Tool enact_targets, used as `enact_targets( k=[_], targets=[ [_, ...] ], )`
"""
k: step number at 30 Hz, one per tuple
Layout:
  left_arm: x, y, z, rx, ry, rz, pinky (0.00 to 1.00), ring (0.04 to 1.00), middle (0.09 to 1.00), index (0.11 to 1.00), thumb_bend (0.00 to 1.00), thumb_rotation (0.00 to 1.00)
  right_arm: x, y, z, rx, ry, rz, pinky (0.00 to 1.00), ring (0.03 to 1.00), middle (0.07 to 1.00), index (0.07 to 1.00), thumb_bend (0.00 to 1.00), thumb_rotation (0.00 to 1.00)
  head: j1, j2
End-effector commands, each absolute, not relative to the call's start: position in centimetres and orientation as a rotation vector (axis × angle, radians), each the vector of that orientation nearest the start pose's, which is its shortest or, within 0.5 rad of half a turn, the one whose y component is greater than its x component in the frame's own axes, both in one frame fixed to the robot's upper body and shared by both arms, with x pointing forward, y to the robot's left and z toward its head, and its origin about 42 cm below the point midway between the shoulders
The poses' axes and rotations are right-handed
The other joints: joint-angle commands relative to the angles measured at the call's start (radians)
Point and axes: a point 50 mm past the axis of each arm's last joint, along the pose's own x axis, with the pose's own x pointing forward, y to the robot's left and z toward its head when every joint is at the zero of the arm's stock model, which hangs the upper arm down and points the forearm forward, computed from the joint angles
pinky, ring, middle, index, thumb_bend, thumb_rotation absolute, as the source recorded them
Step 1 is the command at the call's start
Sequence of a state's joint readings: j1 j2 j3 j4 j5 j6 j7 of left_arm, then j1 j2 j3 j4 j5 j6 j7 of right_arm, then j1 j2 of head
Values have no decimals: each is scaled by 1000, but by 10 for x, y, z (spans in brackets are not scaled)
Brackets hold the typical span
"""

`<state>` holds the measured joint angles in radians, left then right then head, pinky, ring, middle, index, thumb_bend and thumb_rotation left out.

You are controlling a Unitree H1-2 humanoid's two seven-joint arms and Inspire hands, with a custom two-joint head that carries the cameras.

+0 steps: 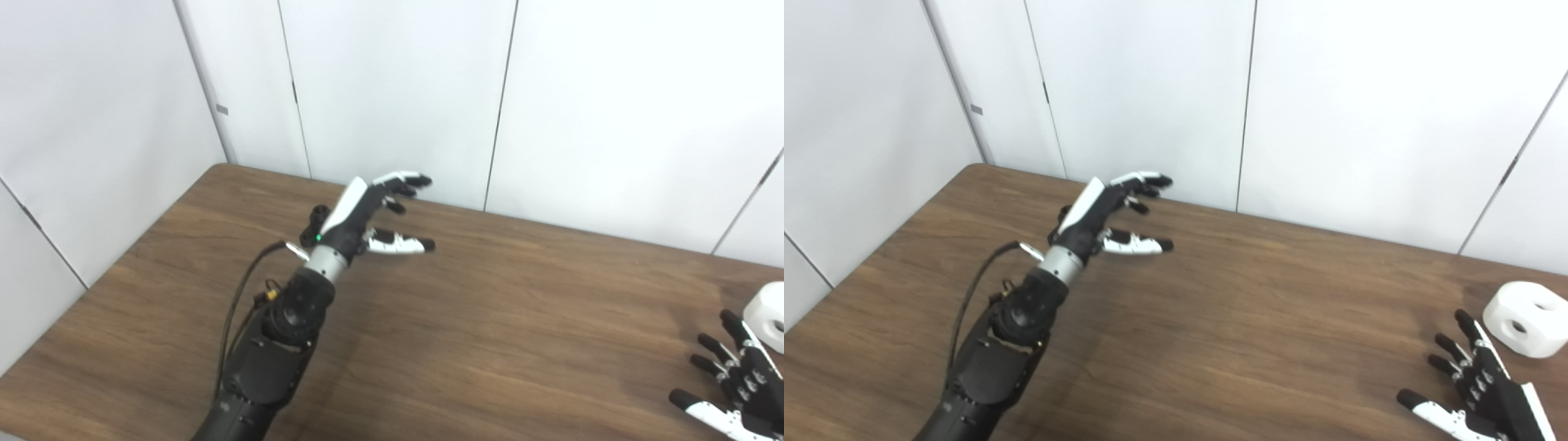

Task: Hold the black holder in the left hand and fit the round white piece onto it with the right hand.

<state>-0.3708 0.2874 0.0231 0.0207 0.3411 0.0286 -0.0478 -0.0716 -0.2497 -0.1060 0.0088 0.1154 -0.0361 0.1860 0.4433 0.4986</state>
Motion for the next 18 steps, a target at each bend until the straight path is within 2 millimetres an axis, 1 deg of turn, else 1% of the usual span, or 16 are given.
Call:
enact_targets(
  k=[1, 3, 5, 7, 10, 13, 15, 18],
  targets=[
    [397, 288, 264, 737, -433, 100, 750, 845, 847, 750, 775, 30, 314, -313, 152, -157, -197, 102, 851, 914, 991, 939, 776, 155, 4, -1],
    [395, 291, 270, 793, -459, 159, 714, 842, 851, 739, 779, 30, 314, -313, 153, -159, -197, 101, 846, 912, 991, 936, 781, 160, 5, 3],
    [393, 293, 274, 834, -469, 212, 711, 859, 865, 737, 778, 34, 314, -312, 153, -155, -196, 100, 837, 908, 992, 935, 789, 162, 5, 1],
    [392, 298, 279, 852, -471, 250, 727, 891, 884, 741, 780, 44, 314, -311, 154, -150, -196, 100, 850, 910, 995, 937, 785, 162, 5, 8],
    [393, 309, 283, 864, -449, 289, 750, 922, 914, 754, 781, 75, 314, -311, 154, -144, -199, 101, 870, 915, 1000, 946, 767, 145, 4, 2],
    [396, 324, 282, 889, -417, 339, 785, 955, 941, 784, 812, 134, 314, -311, 153, -150, -203, 97, 861, 912, 997, 961, 760, 135, 3, 7],
    [397, 331, 281, 896, -406, 356, 793, 966, 955, 798, 823, 163, 315, -312, 153, -147, -202, 96, 858, 909, 1000, 967, 766, 137, 4, 4],
    [398, 343, 280, 908, -386, 389, 792, 964, 955, 796, 831, 162, 315, -314, 154, -139, -204, 93, 855, 906, 1000, 964, 775, 145, 5, 6]
  ],
)
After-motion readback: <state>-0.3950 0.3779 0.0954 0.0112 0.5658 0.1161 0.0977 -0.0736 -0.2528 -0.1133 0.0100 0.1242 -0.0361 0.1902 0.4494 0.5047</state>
